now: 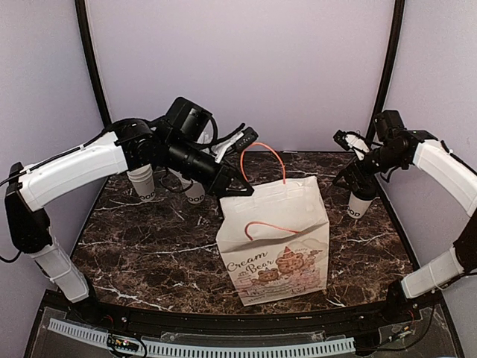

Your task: Pack the takeout coffee

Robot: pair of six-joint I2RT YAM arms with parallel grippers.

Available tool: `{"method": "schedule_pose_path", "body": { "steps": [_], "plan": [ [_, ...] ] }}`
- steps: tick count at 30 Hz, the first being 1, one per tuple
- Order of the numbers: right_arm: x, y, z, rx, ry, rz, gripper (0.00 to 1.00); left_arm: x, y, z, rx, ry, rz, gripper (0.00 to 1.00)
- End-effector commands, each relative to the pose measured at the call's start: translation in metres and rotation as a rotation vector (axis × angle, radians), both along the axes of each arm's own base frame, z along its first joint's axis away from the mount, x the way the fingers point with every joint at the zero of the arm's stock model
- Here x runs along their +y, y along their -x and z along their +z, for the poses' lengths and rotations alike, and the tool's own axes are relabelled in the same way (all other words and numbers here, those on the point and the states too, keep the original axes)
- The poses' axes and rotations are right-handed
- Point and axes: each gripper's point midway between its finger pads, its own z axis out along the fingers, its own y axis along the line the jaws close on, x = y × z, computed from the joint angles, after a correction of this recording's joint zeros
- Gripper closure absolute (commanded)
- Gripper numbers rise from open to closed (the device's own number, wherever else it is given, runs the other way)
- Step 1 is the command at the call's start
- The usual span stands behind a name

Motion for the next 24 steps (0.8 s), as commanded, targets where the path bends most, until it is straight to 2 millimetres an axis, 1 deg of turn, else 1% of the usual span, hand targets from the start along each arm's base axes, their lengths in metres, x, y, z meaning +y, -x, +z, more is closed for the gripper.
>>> {"method": "schedule_pose_path", "body": {
  "steps": [1, 5, 9, 10, 12, 13, 14, 15, 16, 17, 18, 20, 21, 22, 23, 24],
  "plan": [
    [-0.003, -0.005, 0.006, -0.01, -0.019, -0.01, 0.01, 0.008, -0.001, -0.002, 0.089, -0.026, -0.001, 1.0],
    [-0.014, -0.009, 0.002, -0.01, -0.009, -0.045, 0.01, 0.009, -0.009, -0.005, 0.1, -0.034, 0.009, 1.0],
    [-0.03, -0.017, 0.0, -0.009, -0.008, -0.104, 0.01, 0.01, -0.015, -0.006, 0.093, -0.036, 0.019, 1.0],
    [-0.036, -0.02, -0.001, -0.007, -0.008, -0.127, 0.01, 0.011, -0.018, -0.006, 0.088, -0.04, 0.029, 1.0],
    [-0.052, -0.028, -0.005, 0.003, 0.0, -0.19, 0.01, 0.014, -0.024, -0.008, 0.075, -0.053, 0.05, 0.95],
    [-0.06, -0.032, -0.007, 0.011, 0.006, -0.216, 0.01, 0.015, -0.027, -0.009, 0.062, -0.061, 0.06, 0.88],
    [-0.064, -0.034, -0.009, 0.016, 0.008, -0.228, 0.01, 0.016, -0.028, -0.009, 0.055, -0.066, 0.067, 0.84],
    [-0.078, -0.037, -0.01, 0.017, 0.006, -0.27, 0.01, 0.018, -0.032, -0.01, 0.039, -0.076, 0.085, 0.75],
    [-0.086, -0.039, -0.012, 0.021, 0.008, -0.297, 0.01, 0.019, -0.035, -0.009, 0.027, -0.079, 0.097, 0.7],
    [-0.093, -0.041, -0.015, 0.027, 0.013, -0.318, 0.01, 0.021, -0.039, -0.008, 0.004, -0.088, 0.113, 0.61],
    [-0.099, -0.042, -0.018, 0.035, 0.02, -0.337, 0.01, 0.022, -0.041, -0.005, -0.011, -0.087, 0.121, 0.57],
    [-0.115, -0.044, -0.026, 0.053, 0.055, -0.385, 0.01, 0.026, -0.046, 0.002, -0.06, -0.085, 0.146, 0.34],
    [-0.121, -0.044, -0.029, 0.062, 0.068, -0.405, 0.01, 0.027, -0.051, 0.005, -0.089, -0.084, 0.164, 0.12],
    [-0.124, -0.043, -0.033, 0.072, 0.08, -0.415, 0.01, 0.03, -0.051, 0.012, -0.112, -0.072, 0.172, 0.07],
    [-0.125, -0.042, -0.034, 0.081, 0.089, -0.41, 0.01, 0.031, -0.054, 0.015, -0.139, -0.063, 0.187, 0.02],
    [-0.125, -0.039, -0.036, 0.093, 0.096, -0.393, 0.01, 0.037, -0.052, 0.019, -0.159, -0.054, 0.197, 0.01]
  ]
}}
